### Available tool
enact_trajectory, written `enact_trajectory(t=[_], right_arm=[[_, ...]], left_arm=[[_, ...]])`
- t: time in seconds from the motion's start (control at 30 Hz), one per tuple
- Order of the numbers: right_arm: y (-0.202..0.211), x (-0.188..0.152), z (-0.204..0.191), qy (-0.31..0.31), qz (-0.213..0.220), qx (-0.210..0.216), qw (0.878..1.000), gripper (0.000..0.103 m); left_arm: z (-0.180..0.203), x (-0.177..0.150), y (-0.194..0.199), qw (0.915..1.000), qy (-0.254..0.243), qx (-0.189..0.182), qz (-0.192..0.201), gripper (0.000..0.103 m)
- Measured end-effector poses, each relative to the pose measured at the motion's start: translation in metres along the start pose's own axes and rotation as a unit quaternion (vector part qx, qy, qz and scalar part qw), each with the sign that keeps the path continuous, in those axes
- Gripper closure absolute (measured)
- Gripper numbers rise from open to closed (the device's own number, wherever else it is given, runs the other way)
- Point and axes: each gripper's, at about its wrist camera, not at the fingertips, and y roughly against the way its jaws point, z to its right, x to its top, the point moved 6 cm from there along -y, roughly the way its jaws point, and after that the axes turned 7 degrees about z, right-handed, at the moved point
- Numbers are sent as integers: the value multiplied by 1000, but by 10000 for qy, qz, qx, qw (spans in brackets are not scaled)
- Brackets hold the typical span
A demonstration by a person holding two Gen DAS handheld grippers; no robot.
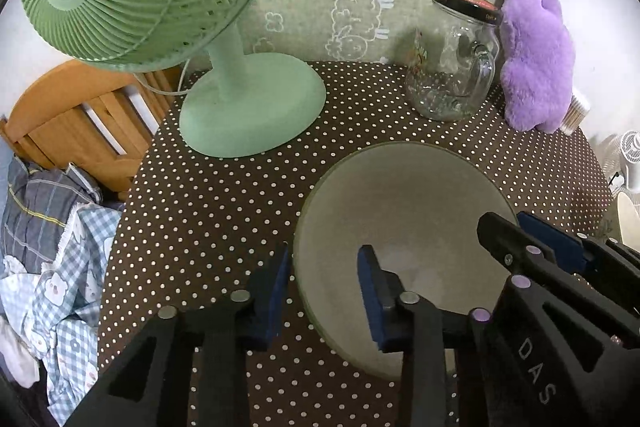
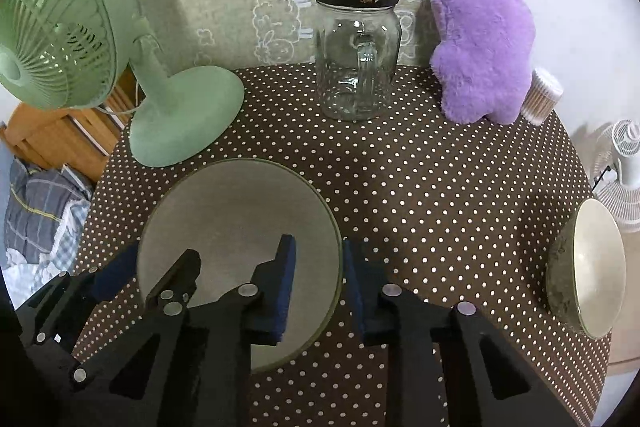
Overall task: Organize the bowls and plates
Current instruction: 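Grasp the second grey bowl rim with both tools and lift it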
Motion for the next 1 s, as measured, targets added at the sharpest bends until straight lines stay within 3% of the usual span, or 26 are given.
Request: enact_trajectory(t=[0.17,0.5,1.0], right_arm=[[-1,0,4,16,31,-111,9999,89],[11,-9,3,158,-45,-180,9997,89],[48,-52,8,142,-231,-217,9994,89]], left_arm=[[1,1,-1,9999,-80,106,40,80],[3,-13,14,9997,-223,103,-28,80],[5,-60,48,9994,-312,31,-175,80]])
